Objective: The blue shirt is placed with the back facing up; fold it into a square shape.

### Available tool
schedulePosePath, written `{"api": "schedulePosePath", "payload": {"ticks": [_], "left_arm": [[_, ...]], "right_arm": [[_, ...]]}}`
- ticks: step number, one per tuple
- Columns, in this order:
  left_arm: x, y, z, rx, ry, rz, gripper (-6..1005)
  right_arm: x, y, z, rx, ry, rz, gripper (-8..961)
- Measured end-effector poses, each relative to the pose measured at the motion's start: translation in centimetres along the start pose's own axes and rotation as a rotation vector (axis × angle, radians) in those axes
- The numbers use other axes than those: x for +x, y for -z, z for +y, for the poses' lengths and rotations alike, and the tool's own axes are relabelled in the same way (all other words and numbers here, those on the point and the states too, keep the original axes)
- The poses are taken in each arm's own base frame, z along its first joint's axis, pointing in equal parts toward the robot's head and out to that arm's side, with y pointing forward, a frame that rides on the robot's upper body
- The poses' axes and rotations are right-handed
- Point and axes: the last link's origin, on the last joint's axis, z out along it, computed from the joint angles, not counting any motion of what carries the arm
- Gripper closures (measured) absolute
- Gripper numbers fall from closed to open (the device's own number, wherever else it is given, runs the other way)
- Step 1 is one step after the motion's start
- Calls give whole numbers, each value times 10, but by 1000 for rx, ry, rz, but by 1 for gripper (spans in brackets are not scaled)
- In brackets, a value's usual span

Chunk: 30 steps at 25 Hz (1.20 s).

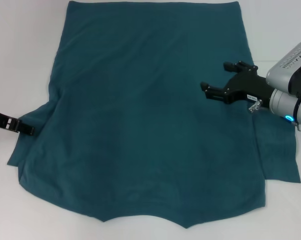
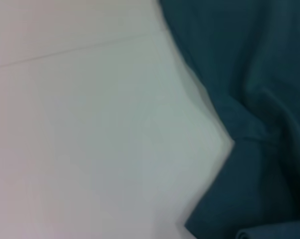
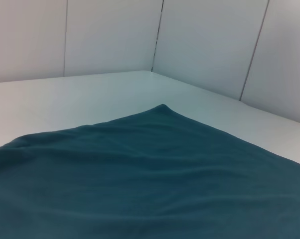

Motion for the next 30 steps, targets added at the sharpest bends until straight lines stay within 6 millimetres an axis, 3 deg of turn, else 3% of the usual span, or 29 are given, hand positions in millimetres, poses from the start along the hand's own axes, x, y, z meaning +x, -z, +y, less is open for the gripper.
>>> {"api": "schedulePosePath", "payload": {"ticks": [19,30], "left_arm": [[2,2,9,-33,-25,-37,72],[16,4,20,-63,-37,-41,76]], "right_arm": [[0,-1,1,-2,-3,4,46],[3,1,2,-6,-9,4,47]]}}
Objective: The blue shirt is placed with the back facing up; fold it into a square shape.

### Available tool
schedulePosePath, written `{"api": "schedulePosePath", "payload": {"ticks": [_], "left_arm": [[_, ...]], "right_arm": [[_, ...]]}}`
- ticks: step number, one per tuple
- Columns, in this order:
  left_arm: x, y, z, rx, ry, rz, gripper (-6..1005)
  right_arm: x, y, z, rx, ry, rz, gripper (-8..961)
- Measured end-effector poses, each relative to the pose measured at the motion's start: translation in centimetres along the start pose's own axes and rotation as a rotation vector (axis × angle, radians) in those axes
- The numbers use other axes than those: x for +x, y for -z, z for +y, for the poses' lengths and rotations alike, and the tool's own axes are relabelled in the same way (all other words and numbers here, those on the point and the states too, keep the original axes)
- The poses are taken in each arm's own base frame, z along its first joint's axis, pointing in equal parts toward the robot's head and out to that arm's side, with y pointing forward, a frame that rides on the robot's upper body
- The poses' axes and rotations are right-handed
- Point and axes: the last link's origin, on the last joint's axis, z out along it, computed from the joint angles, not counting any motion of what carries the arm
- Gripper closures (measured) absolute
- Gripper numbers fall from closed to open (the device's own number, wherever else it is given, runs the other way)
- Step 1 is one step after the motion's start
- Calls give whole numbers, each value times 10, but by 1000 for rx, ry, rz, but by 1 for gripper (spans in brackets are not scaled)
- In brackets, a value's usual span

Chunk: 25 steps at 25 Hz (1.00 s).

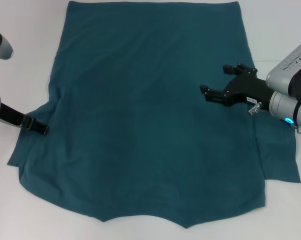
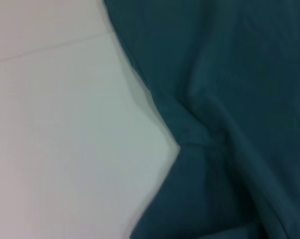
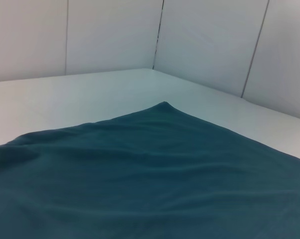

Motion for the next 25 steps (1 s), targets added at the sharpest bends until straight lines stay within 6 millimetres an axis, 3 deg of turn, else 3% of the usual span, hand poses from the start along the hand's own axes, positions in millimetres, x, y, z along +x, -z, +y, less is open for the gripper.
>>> {"api": "schedulePosePath", "payload": {"ticks": [14,20,25], "left_arm": [[-8,-7,4,-28,51,-35,79],[-6,-7,4,-26,51,-22,227],[-3,-6,4,-22,47,-10,455]], "right_arm": [[4,2,3,3,-11,-8,46],[8,2,5,1,-23,-2,47],[8,3,5,3,-26,-1,48]]}}
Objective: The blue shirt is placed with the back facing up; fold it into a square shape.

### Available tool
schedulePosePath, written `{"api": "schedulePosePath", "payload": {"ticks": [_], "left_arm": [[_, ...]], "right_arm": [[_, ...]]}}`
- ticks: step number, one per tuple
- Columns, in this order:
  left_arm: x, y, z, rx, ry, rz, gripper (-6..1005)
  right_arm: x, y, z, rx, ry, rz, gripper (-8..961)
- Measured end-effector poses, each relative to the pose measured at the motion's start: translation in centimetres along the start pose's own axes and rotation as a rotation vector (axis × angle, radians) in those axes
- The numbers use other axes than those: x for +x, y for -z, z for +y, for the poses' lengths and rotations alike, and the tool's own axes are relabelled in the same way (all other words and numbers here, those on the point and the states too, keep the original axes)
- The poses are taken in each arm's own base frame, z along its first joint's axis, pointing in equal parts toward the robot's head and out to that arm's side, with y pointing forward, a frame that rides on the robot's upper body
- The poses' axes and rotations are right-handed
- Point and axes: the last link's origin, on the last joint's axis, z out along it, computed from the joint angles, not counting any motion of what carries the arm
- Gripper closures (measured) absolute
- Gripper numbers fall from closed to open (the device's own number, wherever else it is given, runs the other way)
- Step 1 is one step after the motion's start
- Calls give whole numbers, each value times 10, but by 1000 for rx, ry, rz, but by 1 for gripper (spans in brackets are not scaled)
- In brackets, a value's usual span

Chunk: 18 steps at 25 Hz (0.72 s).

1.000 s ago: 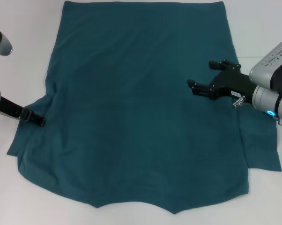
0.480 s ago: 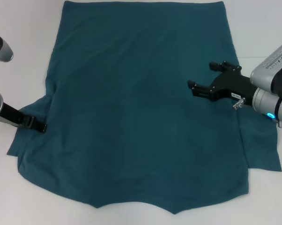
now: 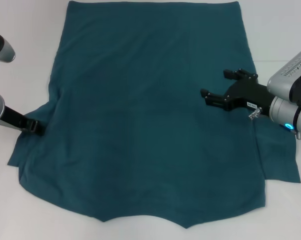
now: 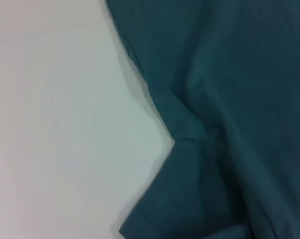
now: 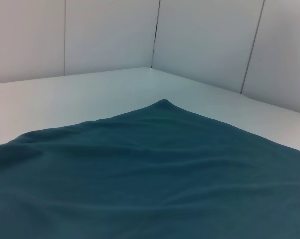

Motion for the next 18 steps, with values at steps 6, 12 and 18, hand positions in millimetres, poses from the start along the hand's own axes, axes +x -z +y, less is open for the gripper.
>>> {"api": "schedulePosePath", "payload": {"ticks": [6,12,18], "left_arm": [[3,3,-4,-12,43,31,590],[6,5,-4,-22,41,29,780],[7,4,3,-27,13,9,976]], "right_arm": [[-1,0,-1,5,2,-4,50],[-3,-1,-2,6,7,-5,52],[-4,-2,-2,7,15,-9,54]]}}
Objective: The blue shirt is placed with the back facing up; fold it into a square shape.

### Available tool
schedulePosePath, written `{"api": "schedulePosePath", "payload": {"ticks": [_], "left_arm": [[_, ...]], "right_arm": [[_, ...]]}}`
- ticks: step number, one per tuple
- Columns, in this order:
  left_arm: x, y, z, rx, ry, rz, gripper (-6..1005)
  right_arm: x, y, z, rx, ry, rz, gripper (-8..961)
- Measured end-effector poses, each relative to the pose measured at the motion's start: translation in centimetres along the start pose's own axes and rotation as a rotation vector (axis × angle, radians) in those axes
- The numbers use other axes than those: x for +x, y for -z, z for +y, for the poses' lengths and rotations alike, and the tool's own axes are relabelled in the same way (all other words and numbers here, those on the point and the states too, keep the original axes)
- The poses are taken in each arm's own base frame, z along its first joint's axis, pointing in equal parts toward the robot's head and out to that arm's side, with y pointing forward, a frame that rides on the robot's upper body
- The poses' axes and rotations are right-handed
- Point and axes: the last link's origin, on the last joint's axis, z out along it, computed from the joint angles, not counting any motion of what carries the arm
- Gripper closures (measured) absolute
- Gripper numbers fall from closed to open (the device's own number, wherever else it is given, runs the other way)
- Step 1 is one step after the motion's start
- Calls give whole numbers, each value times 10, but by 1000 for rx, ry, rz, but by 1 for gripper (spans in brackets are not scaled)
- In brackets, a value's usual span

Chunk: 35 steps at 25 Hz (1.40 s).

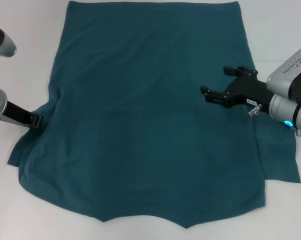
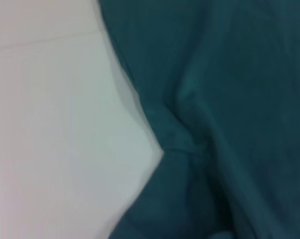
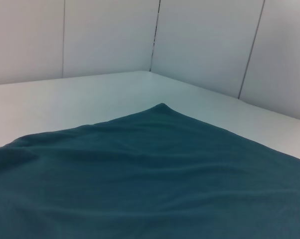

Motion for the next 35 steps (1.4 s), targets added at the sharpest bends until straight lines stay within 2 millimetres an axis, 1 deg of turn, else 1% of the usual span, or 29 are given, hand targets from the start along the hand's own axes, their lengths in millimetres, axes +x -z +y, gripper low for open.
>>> {"api": "schedulePosePath", "payload": {"ticks": [7,17,23,28,32,35], "left_arm": [[5,3,1,10,-14,18,984],[6,8,2,-11,5,12,983],[17,22,8,-16,-17,40,984],[26,36,7,-4,-18,69,984],[31,42,8,-3,-25,79,983],[34,42,14,-9,-39,77,984]], "right_arm": [[1,1,1,-1,-2,0,56],[6,4,1,-1,-10,4,59],[6,4,2,-2,-11,3,59],[8,7,2,-2,-26,-6,60],[9,9,1,2,-36,-14,60],[10,10,1,4,-36,-14,60]]}}
